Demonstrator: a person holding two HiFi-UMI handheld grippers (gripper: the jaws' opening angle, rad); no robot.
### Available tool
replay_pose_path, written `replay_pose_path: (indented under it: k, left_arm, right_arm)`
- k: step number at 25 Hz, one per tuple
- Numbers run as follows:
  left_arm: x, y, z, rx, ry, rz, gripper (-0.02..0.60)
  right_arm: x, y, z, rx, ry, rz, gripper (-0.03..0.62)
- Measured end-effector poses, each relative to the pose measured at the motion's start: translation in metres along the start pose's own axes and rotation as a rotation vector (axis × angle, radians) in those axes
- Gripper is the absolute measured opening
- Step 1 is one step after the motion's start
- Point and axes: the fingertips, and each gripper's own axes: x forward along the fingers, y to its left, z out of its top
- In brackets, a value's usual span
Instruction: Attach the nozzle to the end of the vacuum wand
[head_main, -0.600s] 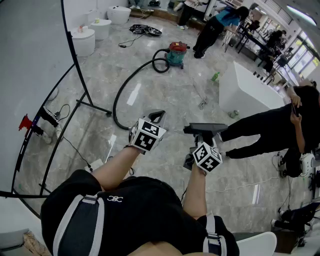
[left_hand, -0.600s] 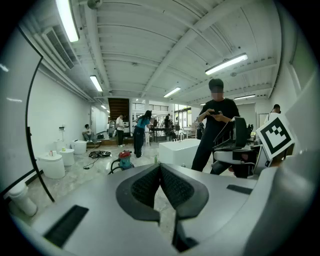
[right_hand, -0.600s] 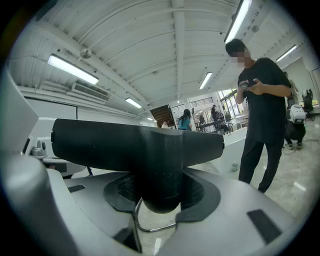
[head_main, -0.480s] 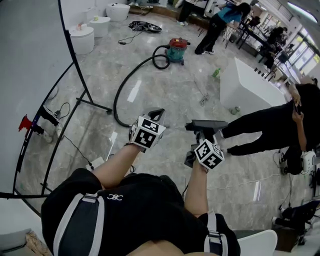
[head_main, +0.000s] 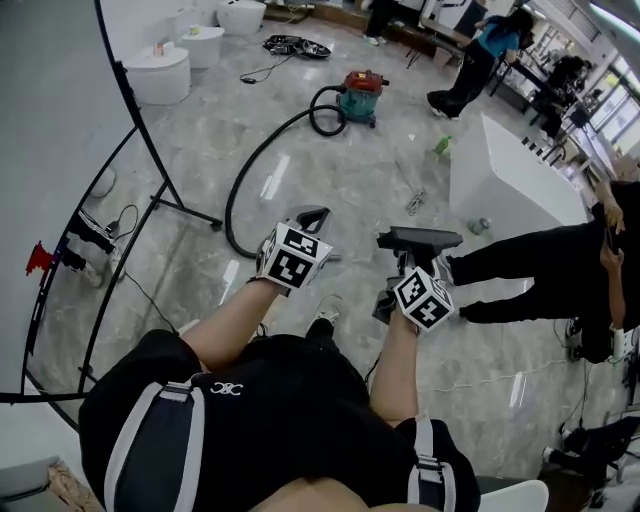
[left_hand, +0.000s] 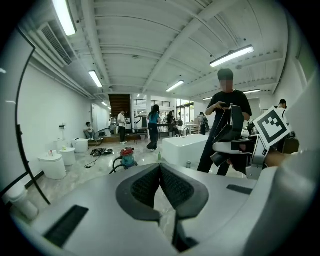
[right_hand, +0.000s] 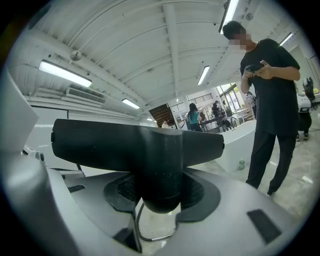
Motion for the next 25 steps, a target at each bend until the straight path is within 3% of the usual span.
replay_pose_path:
  k: [6,11,16,21,25]
  left_arm:
    - [0.090,0.020,0.036,0.013,-0.004,0.015,0.012]
    - [0.192,0.014,0.075,0.037,0.001,-0.027,0.012]
    - [0.272,0.013,0.108,0.056,-0.001,-0.009,0.012]
    - [0.319,0.019,0.090,-0.004,0.034,-0.019,0.012]
    - [0.354,0.015,0.039,-0.007,0.132,-0.067,0.012]
  right_arm:
    - [0.091,-0.036,0.031,-0.001,0.020,0.020,0.186]
    - [0.177,-0.071,0.070,0.019,0.045,0.064,0.186]
    - [0.250,-0.114,0.102,0.034,0.070,0.080,0.186]
    - [0.302,-0.137,0.085,0.064,0.184,0.137,0.186]
    - [0.337,-0.149,0.050,0.153,0.289,0.148,0.186]
